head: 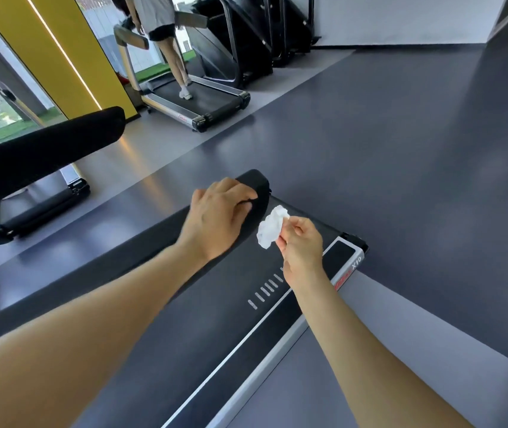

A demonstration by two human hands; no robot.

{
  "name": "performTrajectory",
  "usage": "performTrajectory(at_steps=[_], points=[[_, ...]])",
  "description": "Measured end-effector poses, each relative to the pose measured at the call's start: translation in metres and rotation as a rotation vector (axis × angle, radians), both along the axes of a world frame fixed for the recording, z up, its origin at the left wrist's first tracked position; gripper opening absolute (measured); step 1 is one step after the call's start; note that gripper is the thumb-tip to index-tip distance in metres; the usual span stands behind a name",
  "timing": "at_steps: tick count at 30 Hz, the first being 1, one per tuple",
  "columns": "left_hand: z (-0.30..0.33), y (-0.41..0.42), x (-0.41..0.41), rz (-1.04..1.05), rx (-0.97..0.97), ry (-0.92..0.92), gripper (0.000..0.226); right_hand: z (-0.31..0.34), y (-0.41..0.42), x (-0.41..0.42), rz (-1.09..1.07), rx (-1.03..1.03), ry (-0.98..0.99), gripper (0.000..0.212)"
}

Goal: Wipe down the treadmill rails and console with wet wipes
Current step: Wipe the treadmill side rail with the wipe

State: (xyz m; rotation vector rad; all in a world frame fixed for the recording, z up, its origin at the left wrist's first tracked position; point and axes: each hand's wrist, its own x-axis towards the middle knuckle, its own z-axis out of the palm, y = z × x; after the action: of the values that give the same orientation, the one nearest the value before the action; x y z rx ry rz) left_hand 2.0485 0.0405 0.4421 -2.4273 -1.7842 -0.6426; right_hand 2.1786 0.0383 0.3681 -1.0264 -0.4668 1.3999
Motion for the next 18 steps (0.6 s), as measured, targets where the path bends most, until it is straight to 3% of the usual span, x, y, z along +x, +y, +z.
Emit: performTrajectory(at_steps=[5, 8, 11, 14, 16, 18], points=[[-0.024, -0.031, 0.028, 0.123, -0.484, -0.479, 0.007, 0.012, -0.025, 0.005, 0.023, 0.057, -0.039, 0.011], [-0.026, -0.031, 0.031, 0.225, -0.431, -0.533, 0.009, 0.017, -0.035, 0.002, -0.025, 0.044, -0.058, 0.007], [-0.024, -0.03, 0.031, 0.234, -0.4, -0.575, 0.011, 0.013, -0.042, -0.01, -0.087, 0.131, -0.258, 0.015], [-0.024, -0.032, 0.029, 0.149, -0.428, -0.49, 0.01, 0.006, -0.039, -0.019, -0.149, 0.206, -0.46, 0.008], [-0.02, -0.03, 0.024, 0.11, -0.377, -0.373, 0.006, 0.0, -0.026, -0.018, -0.203, 0.164, -0.457, 0.007], [-0.011, -0.024, 0.014, 0.057, -0.213, -0.186, 0.018, -0.006, -0.011, -0.016, -0.256, 0.08, -0.39, 0.01]])
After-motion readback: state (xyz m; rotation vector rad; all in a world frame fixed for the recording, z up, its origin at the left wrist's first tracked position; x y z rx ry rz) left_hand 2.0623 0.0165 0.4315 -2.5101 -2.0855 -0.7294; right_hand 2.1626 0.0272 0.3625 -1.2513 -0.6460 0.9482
